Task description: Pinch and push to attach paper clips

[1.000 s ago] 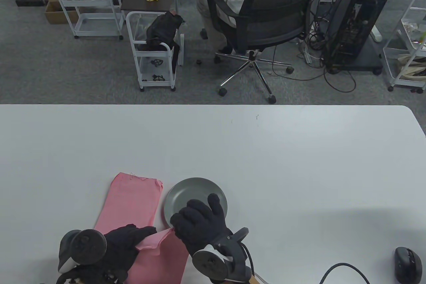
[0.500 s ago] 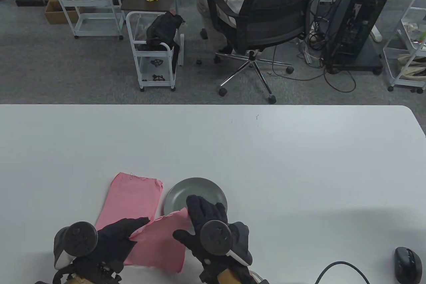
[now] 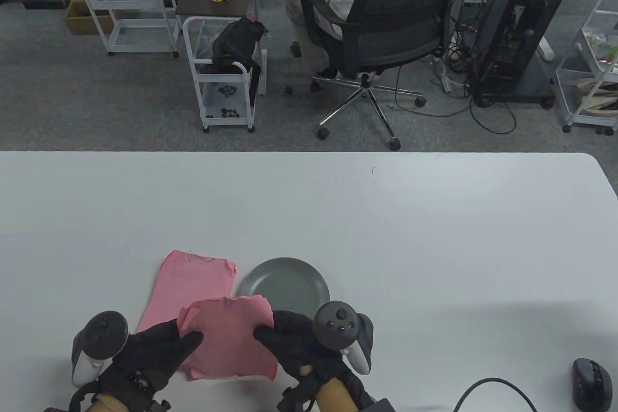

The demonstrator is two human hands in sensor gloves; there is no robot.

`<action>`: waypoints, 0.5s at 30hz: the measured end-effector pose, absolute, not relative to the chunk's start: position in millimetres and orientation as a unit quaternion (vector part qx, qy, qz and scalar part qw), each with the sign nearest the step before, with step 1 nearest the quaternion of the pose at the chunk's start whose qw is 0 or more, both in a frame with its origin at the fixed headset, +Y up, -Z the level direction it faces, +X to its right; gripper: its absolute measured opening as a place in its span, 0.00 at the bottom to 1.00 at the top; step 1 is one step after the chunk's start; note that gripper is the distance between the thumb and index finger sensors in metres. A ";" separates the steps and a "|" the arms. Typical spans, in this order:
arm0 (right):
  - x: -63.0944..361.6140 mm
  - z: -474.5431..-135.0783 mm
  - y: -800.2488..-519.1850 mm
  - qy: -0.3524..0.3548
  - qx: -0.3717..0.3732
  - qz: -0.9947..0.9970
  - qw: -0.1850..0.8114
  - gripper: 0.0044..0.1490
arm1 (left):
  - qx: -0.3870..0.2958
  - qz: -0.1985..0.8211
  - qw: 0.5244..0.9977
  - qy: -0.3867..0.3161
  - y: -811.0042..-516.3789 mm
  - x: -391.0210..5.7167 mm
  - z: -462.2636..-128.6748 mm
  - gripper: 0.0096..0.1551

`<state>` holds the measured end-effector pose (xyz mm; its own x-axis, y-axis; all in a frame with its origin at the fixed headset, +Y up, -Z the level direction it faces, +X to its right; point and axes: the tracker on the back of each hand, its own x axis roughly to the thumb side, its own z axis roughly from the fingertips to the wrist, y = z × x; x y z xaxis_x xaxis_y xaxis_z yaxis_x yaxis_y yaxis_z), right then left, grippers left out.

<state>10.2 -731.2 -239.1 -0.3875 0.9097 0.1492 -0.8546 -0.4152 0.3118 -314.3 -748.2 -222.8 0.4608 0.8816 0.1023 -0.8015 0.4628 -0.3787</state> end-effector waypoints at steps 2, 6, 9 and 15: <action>11.4 -239.6 -732.8 0.102 0.144 0.824 0.539 0.25 | -0.135 0.500 0.845 -0.136 -748.9 -313.7 -221.8 0.25; 11.9 -240.1 -734.8 0.110 0.140 0.825 0.536 0.26 | -0.113 0.489 0.856 -0.123 -742.6 -312.2 -218.7 0.24; 13.1 -241.0 -738.1 0.124 0.137 0.820 0.542 0.31 | -0.090 0.495 0.858 -0.099 -734.8 -321.5 -218.1 0.24; 25.7 -243.3 -734.9 0.091 0.112 0.832 0.535 0.32 | -0.081 0.498 0.863 -0.019 -715.4 -357.2 -227.2 0.24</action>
<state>25.7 -734.9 -243.3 -0.4015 0.9115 0.0889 -0.8706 -0.4100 0.2721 -357.2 -715.4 -227.2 0.5024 0.8633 -0.0483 -0.8572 0.4900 -0.1585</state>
